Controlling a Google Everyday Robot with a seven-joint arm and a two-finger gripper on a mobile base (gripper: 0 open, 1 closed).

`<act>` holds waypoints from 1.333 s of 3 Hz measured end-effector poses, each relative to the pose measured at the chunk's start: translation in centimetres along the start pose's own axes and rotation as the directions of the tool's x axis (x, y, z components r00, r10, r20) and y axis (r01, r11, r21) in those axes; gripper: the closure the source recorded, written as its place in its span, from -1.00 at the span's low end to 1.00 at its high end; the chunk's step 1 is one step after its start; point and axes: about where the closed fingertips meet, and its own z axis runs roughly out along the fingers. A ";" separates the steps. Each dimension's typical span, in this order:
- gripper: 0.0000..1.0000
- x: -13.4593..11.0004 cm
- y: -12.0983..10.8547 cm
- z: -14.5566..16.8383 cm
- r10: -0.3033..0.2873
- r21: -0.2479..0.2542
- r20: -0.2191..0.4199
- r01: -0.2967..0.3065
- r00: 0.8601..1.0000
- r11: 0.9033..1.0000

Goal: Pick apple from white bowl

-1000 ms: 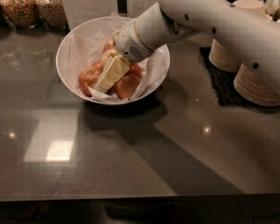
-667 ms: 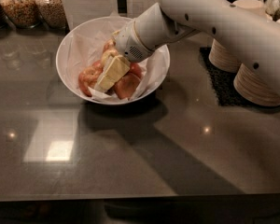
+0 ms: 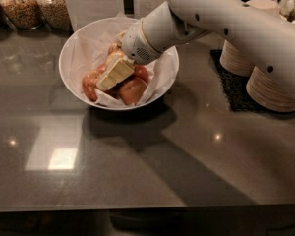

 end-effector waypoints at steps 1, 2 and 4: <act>0.31 0.0 0.0 0.0 0.000 0.000 0.000 0.000 1.000 1.000; 0.93 -0.6 0.2 -0.1 -0.041 0.014 0.097 0.040 0.994 0.999; 1.00 -11.2 3.6 -4.4 -0.366 0.068 0.182 0.360 0.913 0.931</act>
Offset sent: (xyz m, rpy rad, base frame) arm -0.0071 0.0002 0.0164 0.2615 -0.1479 0.0867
